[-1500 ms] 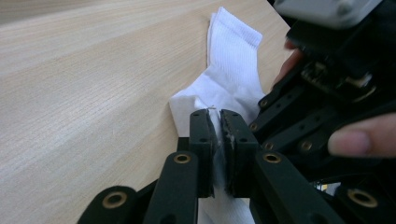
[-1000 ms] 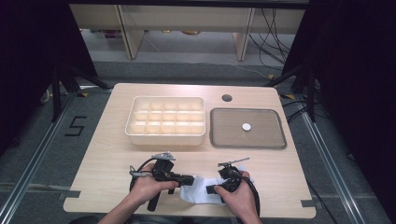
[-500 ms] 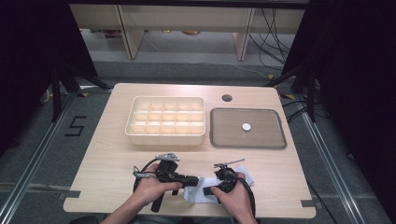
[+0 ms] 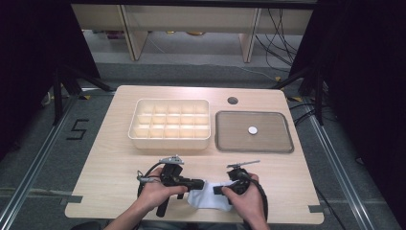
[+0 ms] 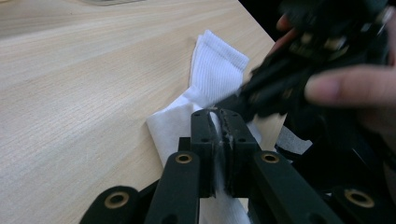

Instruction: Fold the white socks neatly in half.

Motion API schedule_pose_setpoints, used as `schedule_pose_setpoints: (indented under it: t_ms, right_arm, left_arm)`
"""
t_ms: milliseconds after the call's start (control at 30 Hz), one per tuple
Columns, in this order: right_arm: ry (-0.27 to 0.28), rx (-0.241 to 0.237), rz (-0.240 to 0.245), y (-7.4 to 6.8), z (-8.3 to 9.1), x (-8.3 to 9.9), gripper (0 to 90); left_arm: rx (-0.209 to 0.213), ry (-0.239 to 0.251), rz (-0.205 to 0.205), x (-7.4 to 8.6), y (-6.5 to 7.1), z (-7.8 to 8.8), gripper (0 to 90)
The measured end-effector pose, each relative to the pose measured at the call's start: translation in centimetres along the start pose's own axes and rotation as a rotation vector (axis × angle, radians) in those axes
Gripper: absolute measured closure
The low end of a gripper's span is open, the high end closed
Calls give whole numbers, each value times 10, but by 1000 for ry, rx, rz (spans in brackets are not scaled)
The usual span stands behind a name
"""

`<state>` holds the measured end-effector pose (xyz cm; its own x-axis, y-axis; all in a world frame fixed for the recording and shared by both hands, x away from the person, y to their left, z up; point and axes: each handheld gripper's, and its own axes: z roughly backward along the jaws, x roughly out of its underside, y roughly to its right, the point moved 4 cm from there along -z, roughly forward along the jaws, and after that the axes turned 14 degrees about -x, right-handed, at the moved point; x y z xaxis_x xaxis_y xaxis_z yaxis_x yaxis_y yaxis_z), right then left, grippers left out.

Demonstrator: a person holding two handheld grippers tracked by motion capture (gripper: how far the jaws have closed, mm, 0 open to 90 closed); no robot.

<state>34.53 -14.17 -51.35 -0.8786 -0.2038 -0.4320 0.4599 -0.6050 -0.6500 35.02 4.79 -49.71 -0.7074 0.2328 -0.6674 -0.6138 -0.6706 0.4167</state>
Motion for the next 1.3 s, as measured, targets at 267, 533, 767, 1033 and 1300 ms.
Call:
schedule_pose_setpoints:
  t_ms: [267, 533, 767, 1033, 1300]
  right_arm:
    - [125, 257, -89, 44, 79, -8, 799]
    - [107, 323, -61, 66, 91, -8, 634]
    - [59, 278, -33, 74, 76, -3, 685]
    - [46, 261, -106, 75, 71, 1, 781]
    - [43, 219, -110, 69, 65, 3, 787]
  left_arm:
    - [-1, 7, -10, -2, -1, 2, 839]
    - [-3, 9, -11, -2, -1, 2, 839]
    - [-2, 9, -9, -3, -1, 3, 840]
    - [6, 14, -8, -4, 0, 2, 840]
    - [4, 24, -7, -7, 3, 2, 840]
